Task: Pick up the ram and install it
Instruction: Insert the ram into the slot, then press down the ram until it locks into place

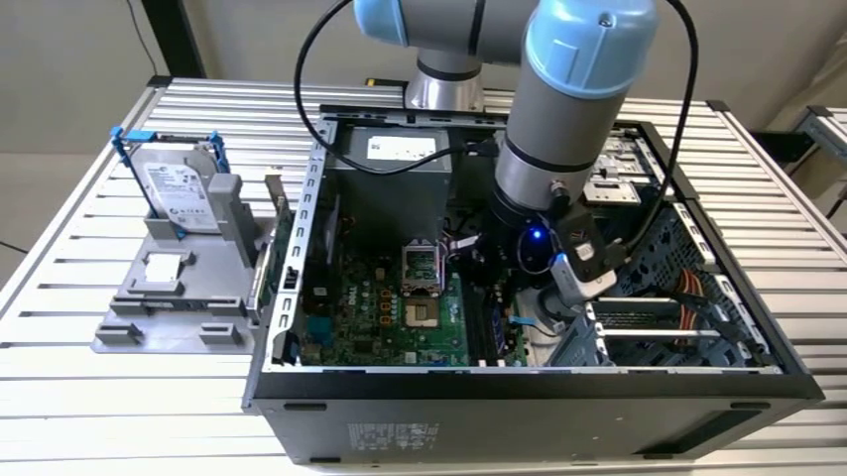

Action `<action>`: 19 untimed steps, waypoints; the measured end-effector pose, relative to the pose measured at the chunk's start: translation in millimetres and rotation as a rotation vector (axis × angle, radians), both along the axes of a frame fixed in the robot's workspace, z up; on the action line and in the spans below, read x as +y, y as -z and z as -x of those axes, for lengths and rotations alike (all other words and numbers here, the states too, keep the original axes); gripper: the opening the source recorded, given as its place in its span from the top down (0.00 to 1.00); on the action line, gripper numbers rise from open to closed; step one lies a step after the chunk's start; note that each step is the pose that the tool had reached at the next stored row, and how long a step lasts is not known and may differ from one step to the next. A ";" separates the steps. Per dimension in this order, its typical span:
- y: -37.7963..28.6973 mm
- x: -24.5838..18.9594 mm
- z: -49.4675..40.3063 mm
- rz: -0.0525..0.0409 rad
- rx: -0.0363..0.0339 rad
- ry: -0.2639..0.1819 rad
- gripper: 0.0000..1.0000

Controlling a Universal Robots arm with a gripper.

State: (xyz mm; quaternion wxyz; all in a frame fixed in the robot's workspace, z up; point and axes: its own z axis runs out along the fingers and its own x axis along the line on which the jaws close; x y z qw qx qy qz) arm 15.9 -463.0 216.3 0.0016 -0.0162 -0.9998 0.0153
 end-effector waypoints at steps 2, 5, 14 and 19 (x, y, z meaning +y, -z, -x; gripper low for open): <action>-3.6 0.0 0.0 0.0000 0.0000 0.000 0.00; -9.1 0.0 0.0 -0.0001 0.0000 0.000 0.00; -24.8 0.0 0.0 0.0000 0.0000 0.000 0.00; -25.6 0.0 0.0 -0.0001 -0.0001 0.000 0.00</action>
